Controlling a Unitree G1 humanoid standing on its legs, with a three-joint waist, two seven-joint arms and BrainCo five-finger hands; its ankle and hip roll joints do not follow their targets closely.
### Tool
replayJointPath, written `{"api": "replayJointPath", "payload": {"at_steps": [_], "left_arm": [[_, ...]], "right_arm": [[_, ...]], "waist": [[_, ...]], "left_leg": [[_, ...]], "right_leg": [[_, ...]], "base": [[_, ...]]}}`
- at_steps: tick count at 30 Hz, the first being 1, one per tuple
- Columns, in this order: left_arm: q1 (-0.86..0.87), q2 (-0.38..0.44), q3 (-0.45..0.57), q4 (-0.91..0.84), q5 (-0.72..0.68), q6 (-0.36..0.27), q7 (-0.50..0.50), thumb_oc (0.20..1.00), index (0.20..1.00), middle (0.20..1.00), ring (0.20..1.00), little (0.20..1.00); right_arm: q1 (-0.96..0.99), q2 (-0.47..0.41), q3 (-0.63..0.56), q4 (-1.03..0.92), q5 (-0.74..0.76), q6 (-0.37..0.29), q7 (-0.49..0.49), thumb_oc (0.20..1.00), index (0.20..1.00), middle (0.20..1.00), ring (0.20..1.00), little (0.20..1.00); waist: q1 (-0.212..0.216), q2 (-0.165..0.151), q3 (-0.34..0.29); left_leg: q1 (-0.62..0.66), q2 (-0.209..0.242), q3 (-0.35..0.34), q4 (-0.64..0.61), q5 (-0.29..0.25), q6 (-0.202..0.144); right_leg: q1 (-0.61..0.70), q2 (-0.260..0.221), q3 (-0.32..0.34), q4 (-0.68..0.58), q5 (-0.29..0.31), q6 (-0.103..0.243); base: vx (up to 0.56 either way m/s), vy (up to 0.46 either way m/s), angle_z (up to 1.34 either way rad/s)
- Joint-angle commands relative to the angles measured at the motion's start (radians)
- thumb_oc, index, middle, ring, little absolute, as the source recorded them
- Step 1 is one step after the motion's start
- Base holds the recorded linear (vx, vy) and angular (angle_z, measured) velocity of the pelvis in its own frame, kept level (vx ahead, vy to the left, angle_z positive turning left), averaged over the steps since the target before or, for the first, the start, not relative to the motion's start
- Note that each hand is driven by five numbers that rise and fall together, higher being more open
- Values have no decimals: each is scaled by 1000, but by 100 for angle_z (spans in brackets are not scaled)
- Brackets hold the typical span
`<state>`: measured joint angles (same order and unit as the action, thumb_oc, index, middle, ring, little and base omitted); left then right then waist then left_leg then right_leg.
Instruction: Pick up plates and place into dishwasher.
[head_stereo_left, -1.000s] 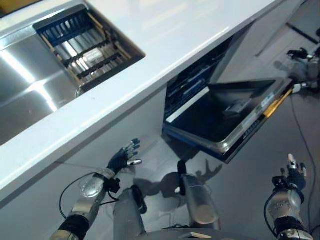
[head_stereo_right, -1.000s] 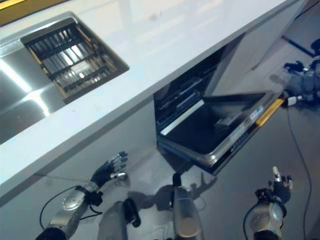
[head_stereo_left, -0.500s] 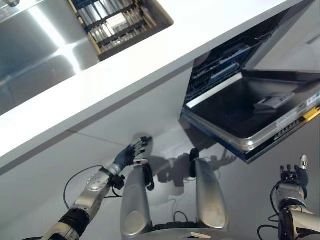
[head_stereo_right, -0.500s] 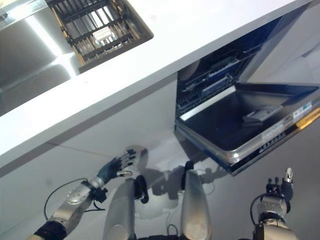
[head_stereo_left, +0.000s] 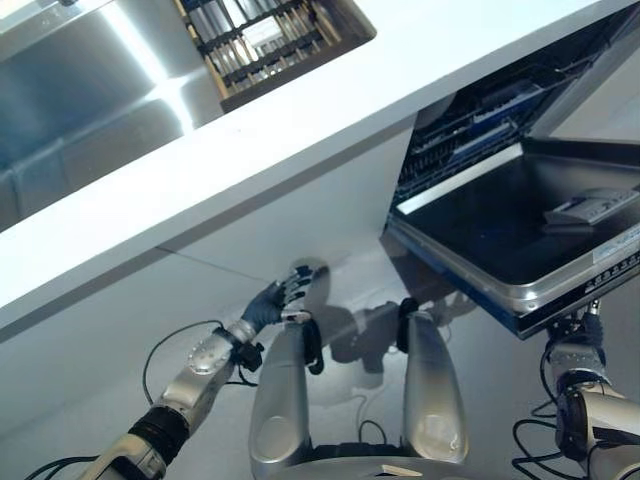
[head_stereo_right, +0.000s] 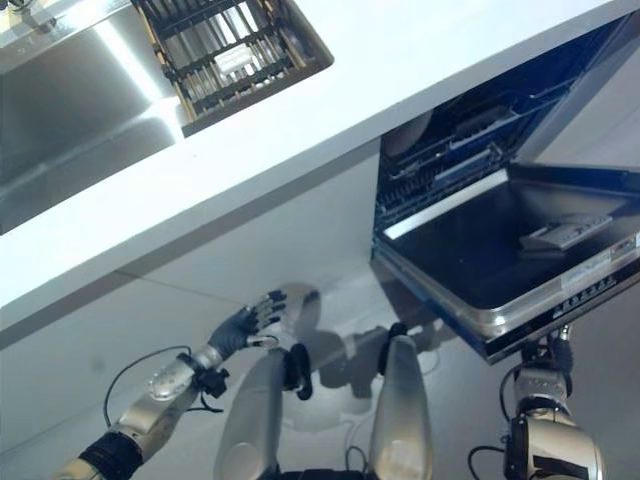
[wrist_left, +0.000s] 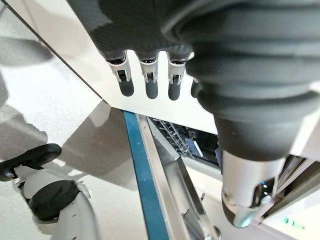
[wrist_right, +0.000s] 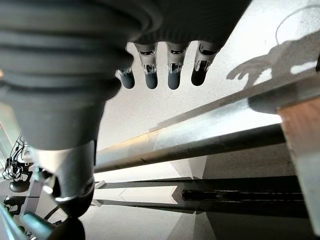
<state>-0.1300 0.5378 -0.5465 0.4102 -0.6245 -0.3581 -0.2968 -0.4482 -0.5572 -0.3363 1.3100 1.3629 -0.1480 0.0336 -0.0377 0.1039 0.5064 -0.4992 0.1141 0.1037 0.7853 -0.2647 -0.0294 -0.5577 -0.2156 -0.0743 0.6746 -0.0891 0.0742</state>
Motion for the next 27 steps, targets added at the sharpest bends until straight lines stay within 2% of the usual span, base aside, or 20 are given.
{"api": "replayJointPath", "payload": {"at_steps": [1, 8, 15, 22, 27], "left_arm": [[25, 12, -29, -113, -34, -37, 13, 1000, 1000, 1000, 1000, 1000], [33, 30, -22, -143, -27, -21, 10, 1000, 1000, 1000, 1000, 1000], [54, 51, 4, -166, -21, 4, -4, 1000, 1000, 1000, 1000, 1000], [82, 69, -6, -175, -29, -14, -3, 1000, 1000, 1000, 1000, 1000], [110, 82, 1, -185, -38, -12, -12, 1000, 1000, 1000, 1000, 1000]], "right_arm": [[-56, -33, 79, 10, -151, -2, -28, 1000, 1000, 1000, 1000, 1000], [-140, -66, 147, -30, -240, -19, -63, 1000, 1000, 1000, 1000, 1000], [-202, -72, 142, -89, -183, -20, -48, 1000, 1000, 1000, 1000, 1000], [-289, -122, 159, -67, -248, 19, -92, 1000, 1000, 1000, 1000, 1000], [-316, -142, 184, -77, -319, 14, -116, 1000, 1000, 1000, 1000, 1000]], "waist": [[46, 15, -54], [73, 6, -53], [102, -6, -58], [138, -15, -75], [160, -27, -102]], "left_leg": [[-43, -12, -31, 41, -31, 11], [-28, -30, -50, -16, -3, 14], [0, -32, -66, -62, 17, 15], [64, -24, -81, -164, 64, 3], [125, -15, -93, -253, 105, -10]], "right_leg": [[75, 1, -55, 5, -44, -17], [88, 8, -50, -10, -44, -13], [131, 26, -70, -48, -37, -10], [204, 51, -92, -117, -31, -9], [273, 65, -112, -190, -24, -12]], "base": [[16, 4, 3], [11, 1, 6], [29, -30, 12], [43, -12, 3], [91, -10, 14]]}}
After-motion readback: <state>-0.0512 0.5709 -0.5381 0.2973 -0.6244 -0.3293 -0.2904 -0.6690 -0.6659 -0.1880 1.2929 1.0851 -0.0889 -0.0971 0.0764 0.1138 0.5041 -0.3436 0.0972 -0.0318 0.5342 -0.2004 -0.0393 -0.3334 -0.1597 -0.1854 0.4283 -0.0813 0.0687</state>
